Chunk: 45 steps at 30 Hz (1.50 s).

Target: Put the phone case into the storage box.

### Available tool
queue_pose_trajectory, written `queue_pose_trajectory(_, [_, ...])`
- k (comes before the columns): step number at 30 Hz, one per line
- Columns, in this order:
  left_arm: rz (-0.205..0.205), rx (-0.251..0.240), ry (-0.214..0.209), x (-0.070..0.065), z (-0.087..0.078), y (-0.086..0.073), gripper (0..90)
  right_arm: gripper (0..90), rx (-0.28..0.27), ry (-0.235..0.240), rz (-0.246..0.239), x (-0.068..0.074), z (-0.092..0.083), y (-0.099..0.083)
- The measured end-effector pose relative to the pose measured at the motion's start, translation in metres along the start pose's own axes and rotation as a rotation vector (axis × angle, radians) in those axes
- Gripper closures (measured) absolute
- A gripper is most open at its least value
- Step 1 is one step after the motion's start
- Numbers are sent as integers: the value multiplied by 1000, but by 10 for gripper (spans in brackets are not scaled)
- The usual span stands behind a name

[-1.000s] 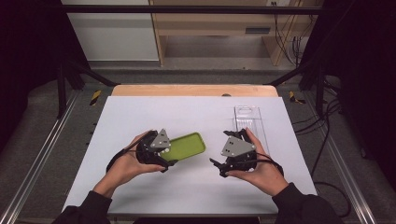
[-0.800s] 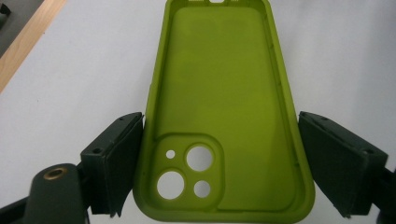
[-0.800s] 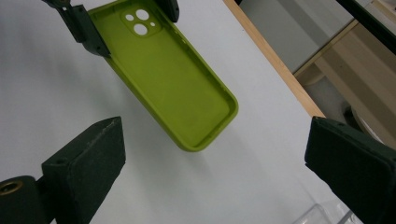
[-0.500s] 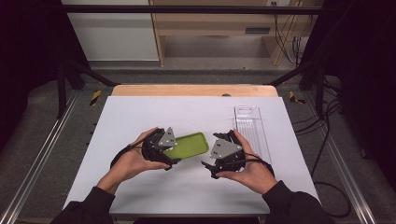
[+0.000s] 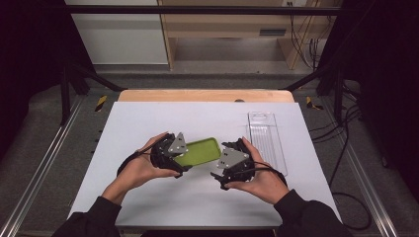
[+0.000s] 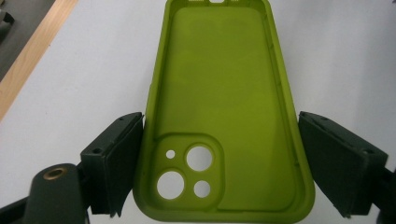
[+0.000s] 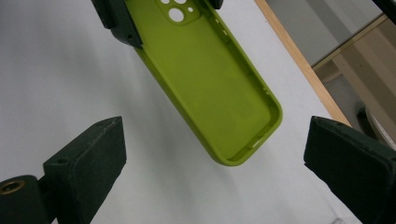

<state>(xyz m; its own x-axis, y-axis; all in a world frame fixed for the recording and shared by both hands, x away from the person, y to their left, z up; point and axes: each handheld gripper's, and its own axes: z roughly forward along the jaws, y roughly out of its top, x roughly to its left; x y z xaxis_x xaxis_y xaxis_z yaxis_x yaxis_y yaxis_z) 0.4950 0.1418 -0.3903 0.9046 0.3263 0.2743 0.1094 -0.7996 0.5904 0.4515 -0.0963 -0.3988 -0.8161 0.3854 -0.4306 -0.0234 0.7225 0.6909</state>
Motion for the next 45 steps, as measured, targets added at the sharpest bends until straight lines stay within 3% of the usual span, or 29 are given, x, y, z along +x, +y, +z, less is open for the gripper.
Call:
queue_pose_trajectory(13, [40, 28, 9, 0, -7, 7, 163, 62, 4, 27, -47, 3, 5, 15])
queue_pose_trajectory(31, [34, 32, 19, 0, -11, 13, 163, 148, 17, 61, -113, 6, 8, 23])
queue_pose_trajectory(36, [61, 27, 16, -4, -16, 18, 164, 256, 26, 78, -148, 10, 9, 30])
queue_pose_trajectory(45, [72, 29, 9, -6, -16, 23, 163, 453, 27, 98, -202, 13, 9, 41])
